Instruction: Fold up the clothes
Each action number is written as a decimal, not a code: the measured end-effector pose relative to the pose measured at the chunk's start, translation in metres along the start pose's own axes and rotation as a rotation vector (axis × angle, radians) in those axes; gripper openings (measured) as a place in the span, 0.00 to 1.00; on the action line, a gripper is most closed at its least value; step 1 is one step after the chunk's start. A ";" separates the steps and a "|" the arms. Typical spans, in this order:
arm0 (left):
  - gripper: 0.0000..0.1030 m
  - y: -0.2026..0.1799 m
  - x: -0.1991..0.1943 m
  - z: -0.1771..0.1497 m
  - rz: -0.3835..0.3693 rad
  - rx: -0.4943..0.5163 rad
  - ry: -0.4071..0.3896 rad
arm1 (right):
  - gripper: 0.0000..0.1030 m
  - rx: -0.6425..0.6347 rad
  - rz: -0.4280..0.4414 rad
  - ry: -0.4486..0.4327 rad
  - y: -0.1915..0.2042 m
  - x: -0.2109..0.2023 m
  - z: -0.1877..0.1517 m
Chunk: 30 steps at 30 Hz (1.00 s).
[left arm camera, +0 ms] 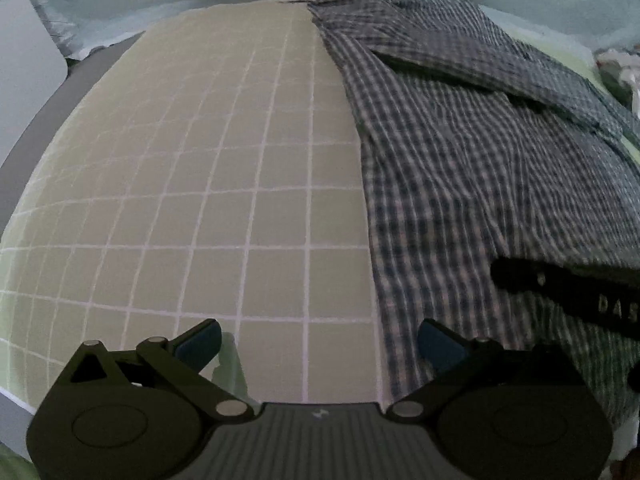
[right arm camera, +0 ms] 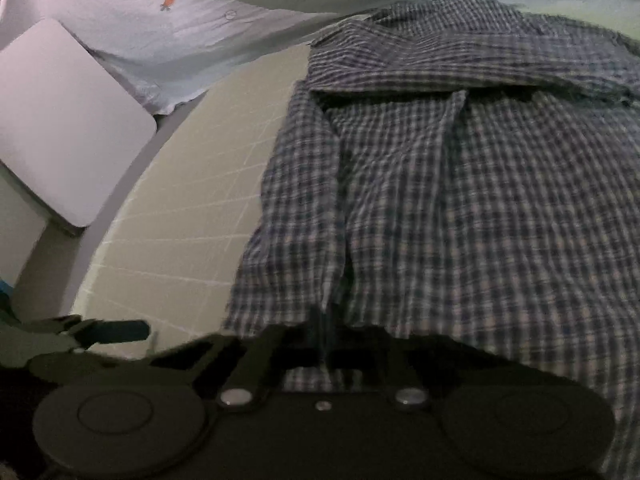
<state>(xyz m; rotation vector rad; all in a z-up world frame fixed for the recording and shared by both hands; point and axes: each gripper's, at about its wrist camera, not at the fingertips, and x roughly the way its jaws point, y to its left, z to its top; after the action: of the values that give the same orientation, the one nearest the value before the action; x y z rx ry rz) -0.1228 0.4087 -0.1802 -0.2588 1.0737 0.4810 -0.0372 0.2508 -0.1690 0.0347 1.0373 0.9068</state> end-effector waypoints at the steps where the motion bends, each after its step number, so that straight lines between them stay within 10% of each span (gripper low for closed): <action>1: 1.00 0.000 -0.001 0.001 0.000 -0.003 -0.005 | 0.01 -0.005 -0.006 -0.009 0.000 -0.005 0.000; 15: 1.00 -0.046 0.006 -0.001 -0.050 0.130 0.025 | 0.05 -0.082 -0.166 0.025 -0.017 -0.026 -0.010; 20: 1.00 -0.039 0.006 0.005 -0.028 0.092 0.035 | 0.42 -0.085 -0.167 0.004 -0.023 -0.035 -0.002; 30: 1.00 -0.018 0.007 0.056 0.011 -0.090 -0.049 | 0.78 0.076 -0.279 -0.131 -0.085 -0.052 0.043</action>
<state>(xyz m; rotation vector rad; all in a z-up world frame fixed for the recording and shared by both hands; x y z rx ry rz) -0.0674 0.4194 -0.1612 -0.3190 1.0078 0.5440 0.0391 0.1775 -0.1440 0.0120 0.9270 0.6039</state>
